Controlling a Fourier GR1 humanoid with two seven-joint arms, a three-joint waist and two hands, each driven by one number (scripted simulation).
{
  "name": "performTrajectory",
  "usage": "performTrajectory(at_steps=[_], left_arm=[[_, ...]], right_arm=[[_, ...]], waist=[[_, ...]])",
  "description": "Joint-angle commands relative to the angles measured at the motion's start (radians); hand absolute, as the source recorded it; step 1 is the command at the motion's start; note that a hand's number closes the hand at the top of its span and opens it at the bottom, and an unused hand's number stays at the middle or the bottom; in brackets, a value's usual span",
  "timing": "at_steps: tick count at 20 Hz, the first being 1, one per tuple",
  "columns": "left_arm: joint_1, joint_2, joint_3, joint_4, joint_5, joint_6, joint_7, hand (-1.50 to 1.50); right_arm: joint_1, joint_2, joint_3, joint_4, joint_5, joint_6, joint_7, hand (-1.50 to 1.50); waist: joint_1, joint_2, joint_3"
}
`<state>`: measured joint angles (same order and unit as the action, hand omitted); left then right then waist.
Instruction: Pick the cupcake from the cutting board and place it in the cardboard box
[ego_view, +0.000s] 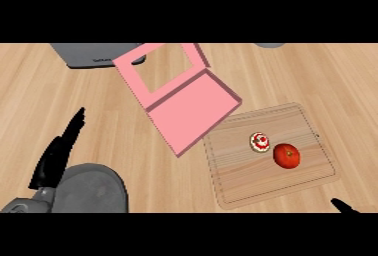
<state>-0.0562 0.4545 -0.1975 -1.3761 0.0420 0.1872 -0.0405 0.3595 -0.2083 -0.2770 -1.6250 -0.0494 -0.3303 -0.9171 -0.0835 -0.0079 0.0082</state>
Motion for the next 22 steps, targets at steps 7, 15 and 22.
performTrajectory(at_steps=[7,15,22], left_arm=[[-0.115,-0.045,-0.026,0.014,-0.046,-0.017,0.070,0.00],[-0.072,-0.013,0.011,0.028,-0.032,-0.079,-0.015,0.00],[-0.099,-0.057,0.016,0.056,-0.073,-0.056,-0.002,0.00]], right_arm=[[0.421,0.152,0.133,-0.194,0.335,-0.141,-0.062,-1.50],[0.565,0.207,0.291,-0.435,0.710,-0.199,0.340,-1.50],[0.498,0.208,0.417,-0.526,0.998,-0.172,0.741,-1.50]], waist=[[0.064,0.008,-0.010],[0.087,0.014,-0.011],[0.087,0.013,-0.010]])
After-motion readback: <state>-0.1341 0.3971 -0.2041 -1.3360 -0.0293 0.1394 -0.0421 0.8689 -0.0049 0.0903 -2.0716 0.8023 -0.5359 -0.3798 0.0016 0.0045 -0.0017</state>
